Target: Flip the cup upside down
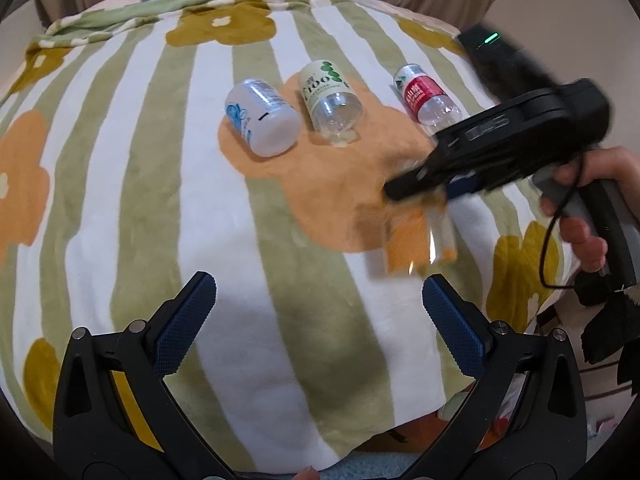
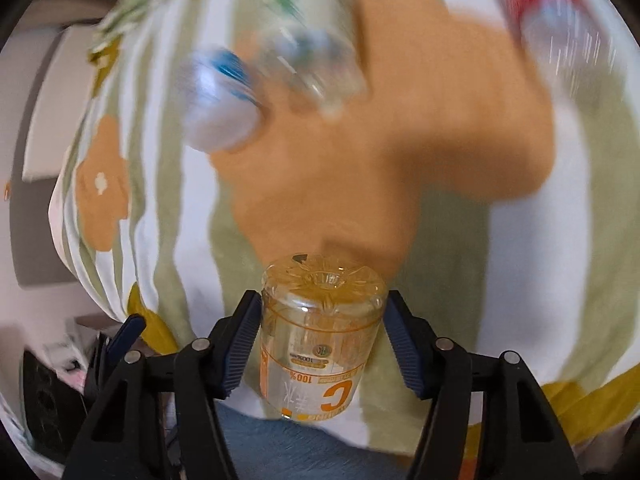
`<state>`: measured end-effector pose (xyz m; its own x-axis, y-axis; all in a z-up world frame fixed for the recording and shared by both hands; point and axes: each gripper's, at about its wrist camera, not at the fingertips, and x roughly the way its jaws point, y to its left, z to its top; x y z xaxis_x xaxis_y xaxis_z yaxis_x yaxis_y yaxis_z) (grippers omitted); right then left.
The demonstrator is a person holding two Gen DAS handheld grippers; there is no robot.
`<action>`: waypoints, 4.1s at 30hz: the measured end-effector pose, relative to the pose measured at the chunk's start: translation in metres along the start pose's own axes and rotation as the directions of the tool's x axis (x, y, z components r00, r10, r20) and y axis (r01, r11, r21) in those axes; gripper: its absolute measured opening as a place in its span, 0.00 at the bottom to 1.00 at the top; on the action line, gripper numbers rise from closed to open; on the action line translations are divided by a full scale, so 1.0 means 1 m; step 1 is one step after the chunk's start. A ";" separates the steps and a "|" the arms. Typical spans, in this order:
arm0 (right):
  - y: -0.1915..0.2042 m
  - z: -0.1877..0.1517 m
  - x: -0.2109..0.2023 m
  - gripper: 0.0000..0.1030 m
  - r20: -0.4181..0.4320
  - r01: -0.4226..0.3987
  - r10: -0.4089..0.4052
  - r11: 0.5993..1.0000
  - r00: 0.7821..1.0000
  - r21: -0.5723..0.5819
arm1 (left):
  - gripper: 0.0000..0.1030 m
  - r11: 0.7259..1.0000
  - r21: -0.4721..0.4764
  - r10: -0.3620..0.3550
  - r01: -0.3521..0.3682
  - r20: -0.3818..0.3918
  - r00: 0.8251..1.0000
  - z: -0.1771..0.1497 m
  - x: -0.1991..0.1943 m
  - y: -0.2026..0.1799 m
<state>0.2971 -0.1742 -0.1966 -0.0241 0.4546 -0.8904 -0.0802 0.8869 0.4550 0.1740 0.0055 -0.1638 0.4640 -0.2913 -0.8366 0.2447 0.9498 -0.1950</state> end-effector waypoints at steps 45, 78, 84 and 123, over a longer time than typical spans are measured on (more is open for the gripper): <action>0.040 -0.089 0.021 0.61 0.551 0.369 -0.084 0.823 0.830 -0.431 | 1.00 0.986 -0.153 0.070 -0.064 0.034 0.997 -0.020 -0.022 0.038; 0.088 -0.211 -0.177 1.00 0.868 0.408 -0.003 0.883 0.496 -0.231 | 1.00 0.982 -0.034 0.176 -0.184 0.501 0.847 0.017 -0.183 -0.056; 0.093 -0.237 -0.199 1.00 0.941 0.464 -0.084 0.882 0.328 -0.083 | 1.00 0.963 -0.059 0.243 -0.264 0.620 0.746 -0.001 -0.209 -0.075; 0.078 -0.254 -0.204 1.00 0.953 0.438 -0.138 0.899 0.271 0.006 | 1.00 0.956 -0.073 0.259 -0.285 0.669 0.697 -0.023 -0.211 -0.084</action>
<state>0.0430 -0.2186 0.0162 0.9538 0.0794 -0.2897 -0.0772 0.9968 0.0192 0.0361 -0.0106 0.0177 0.9562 -0.0337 -0.2907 0.0395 0.9991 0.0143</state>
